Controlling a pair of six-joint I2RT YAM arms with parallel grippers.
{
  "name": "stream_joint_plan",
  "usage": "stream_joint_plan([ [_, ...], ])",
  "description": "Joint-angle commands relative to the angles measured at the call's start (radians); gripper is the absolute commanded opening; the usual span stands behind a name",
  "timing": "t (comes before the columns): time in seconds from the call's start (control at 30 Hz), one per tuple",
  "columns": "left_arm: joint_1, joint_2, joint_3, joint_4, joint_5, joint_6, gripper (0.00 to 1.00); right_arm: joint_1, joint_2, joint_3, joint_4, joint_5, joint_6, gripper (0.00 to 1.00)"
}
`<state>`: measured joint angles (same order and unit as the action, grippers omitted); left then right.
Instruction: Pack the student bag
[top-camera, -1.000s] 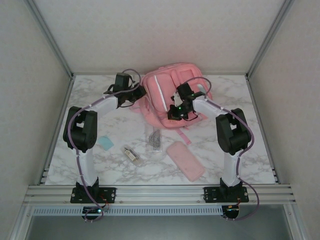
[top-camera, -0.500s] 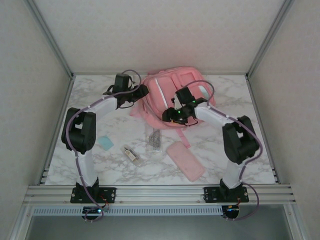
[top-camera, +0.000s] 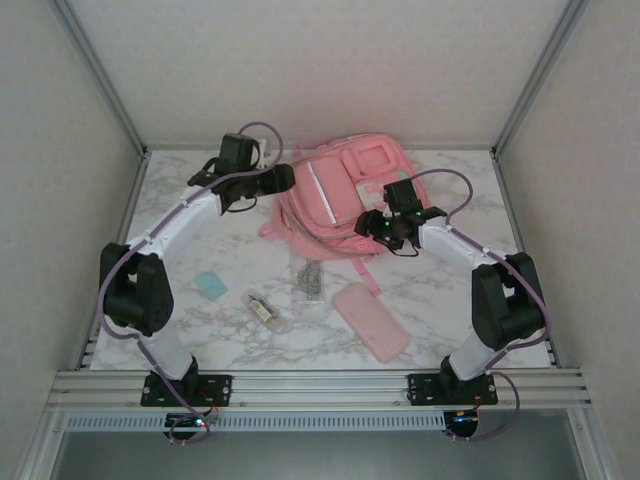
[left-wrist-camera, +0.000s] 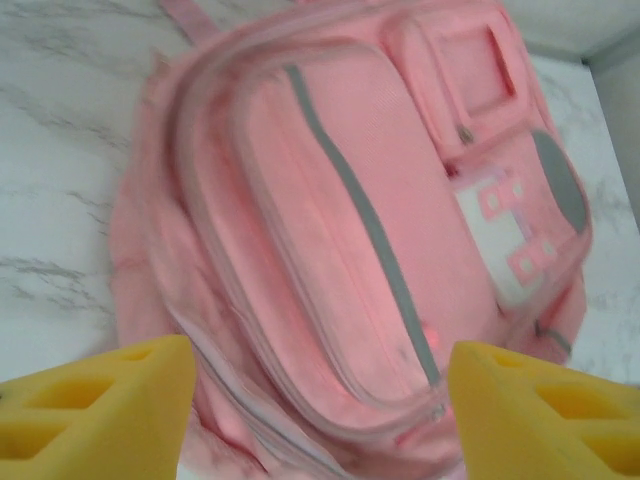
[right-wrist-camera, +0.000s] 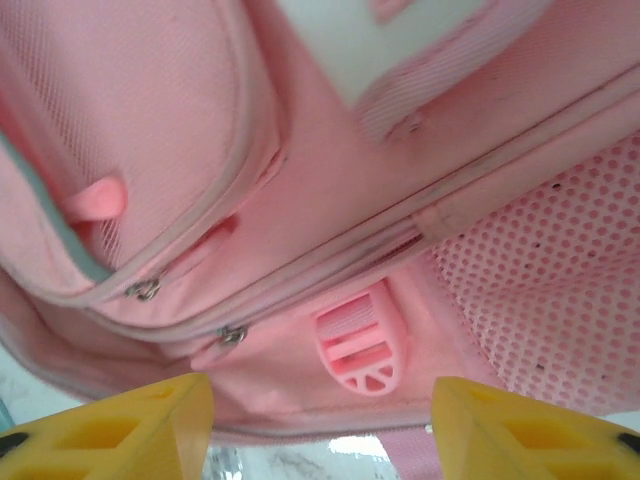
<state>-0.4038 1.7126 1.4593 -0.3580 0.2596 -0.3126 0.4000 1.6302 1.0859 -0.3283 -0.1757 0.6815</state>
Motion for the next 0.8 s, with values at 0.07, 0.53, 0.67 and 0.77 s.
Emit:
stream_joint_plan([
  [0.07,-0.149,-0.058,-0.059,-0.099,-0.041,0.148,0.64,-0.029,0.057,-0.060,0.208,0.046,0.233,0.58],
  [0.53,-0.316,0.057,0.017,-0.202,-0.087,0.376,0.61,-0.054,0.231,-0.057,0.471,0.098,0.493,0.23],
  [0.67,-0.329,0.121,0.083,-0.227,-0.105,0.415,0.60,-0.061,0.186,-0.077,0.495,0.087,0.495,0.00],
  [0.77,-0.333,0.170,0.128,-0.244,-0.106,0.427,0.59,-0.065,0.120,-0.081,0.494,0.064,0.486,0.00],
])
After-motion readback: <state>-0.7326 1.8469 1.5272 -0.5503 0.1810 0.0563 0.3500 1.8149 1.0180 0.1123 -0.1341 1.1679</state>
